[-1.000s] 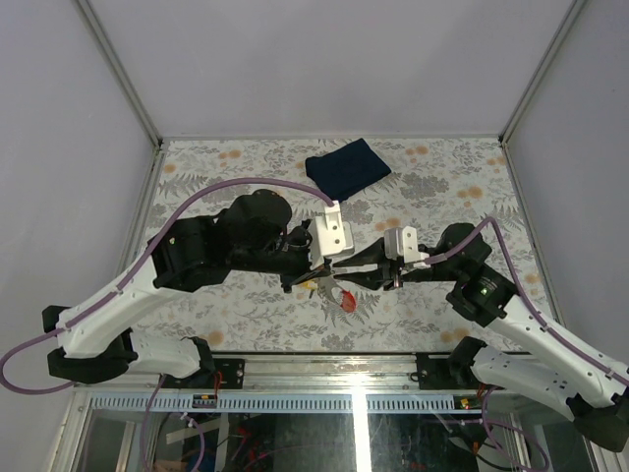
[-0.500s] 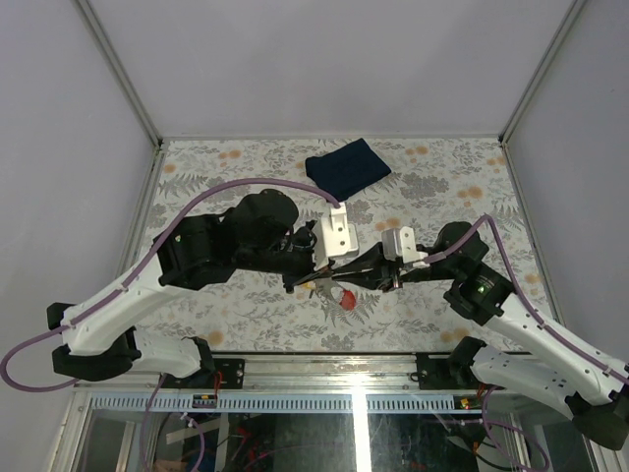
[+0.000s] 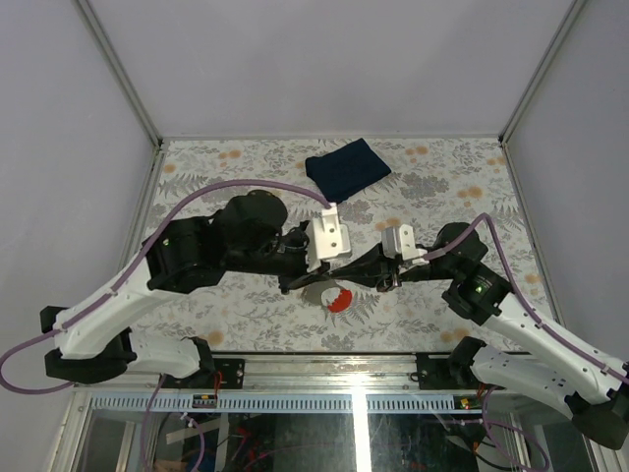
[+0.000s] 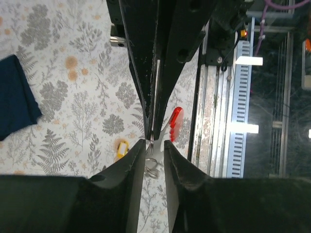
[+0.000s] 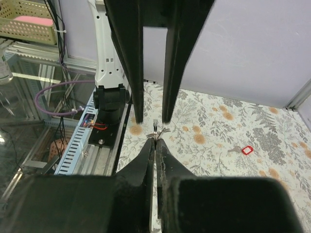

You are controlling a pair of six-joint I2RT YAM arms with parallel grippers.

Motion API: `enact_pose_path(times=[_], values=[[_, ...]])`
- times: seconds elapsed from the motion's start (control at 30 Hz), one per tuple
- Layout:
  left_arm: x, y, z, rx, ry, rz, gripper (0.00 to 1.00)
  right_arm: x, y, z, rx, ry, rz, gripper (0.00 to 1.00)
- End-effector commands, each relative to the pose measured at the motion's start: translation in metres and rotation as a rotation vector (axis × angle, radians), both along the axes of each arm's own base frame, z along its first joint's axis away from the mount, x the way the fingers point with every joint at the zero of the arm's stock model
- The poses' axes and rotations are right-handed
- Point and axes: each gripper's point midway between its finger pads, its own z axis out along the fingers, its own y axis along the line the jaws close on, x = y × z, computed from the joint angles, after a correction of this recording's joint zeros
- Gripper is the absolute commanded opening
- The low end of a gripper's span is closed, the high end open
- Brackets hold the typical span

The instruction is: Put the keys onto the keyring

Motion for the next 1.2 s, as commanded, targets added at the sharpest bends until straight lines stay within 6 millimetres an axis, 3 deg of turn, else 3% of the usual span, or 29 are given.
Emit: enact_pose_path(times=[0.0,0.2,0.43,0.63,0.87,1.17], values=[[-0.009,0.006,0.051,-0.230,-0.063,0.004,0.24,-0.003,-0.002,0.028,0.116,0.004,-0.014,0.00],[-0.013,0.027,0.078,-0.427,-0.077,0.085,0.30,-0.003,-0.003,0.040,0.215,0.100,-0.023,0.00],[-0.015,0.032,0.074,-0.471,-0.044,0.118,0.30,-0.008,-0.004,0.060,0.388,0.223,0.037,0.00],[-0.012,0.028,0.074,-0.489,-0.048,0.125,0.29,0.000,-0.009,0.071,0.497,0.161,0.003,0.00],[-0.007,0.032,0.090,-0.579,-0.090,0.151,0.25,0.002,-0.018,0.088,0.609,0.061,-0.025,0.00],[-0.013,0.029,0.117,-0.733,-0.110,0.112,0.24,-0.017,-0.029,0.109,0.713,-0.049,0.058,0.00]])
